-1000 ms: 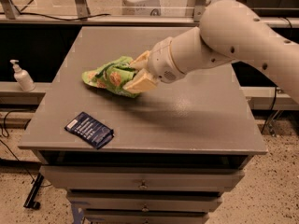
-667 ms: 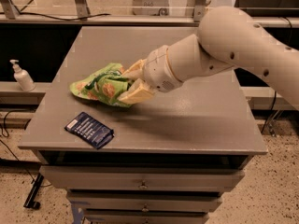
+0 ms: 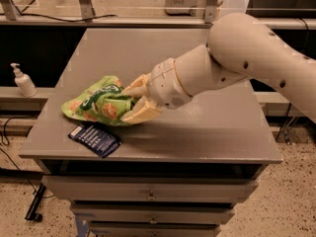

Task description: Move green rice chip bag near rxbar blueberry

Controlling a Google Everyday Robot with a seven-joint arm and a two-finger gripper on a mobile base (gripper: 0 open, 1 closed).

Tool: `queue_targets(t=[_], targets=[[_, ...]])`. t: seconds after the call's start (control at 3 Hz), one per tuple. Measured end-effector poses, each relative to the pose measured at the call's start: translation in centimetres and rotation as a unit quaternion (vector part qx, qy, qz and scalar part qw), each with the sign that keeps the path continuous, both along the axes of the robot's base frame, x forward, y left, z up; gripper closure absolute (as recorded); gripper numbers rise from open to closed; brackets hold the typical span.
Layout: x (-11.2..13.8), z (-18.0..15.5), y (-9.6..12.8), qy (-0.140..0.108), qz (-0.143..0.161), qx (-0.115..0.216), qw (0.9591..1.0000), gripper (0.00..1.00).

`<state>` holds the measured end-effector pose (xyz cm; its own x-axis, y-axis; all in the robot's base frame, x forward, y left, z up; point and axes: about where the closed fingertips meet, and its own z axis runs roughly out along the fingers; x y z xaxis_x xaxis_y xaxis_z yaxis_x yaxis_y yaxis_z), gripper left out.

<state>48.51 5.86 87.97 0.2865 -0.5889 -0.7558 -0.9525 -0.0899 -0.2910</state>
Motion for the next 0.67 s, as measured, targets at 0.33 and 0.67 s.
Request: queue_targets(t=[0.33, 0.67], targets=[[-0.01, 0.08, -0.63, -0.004, -0.003, -0.010, 0.9999, 0.58], [0.48, 0.38, -1.02, -0.011, -0.006, -0.018, 0.9998, 0.36]])
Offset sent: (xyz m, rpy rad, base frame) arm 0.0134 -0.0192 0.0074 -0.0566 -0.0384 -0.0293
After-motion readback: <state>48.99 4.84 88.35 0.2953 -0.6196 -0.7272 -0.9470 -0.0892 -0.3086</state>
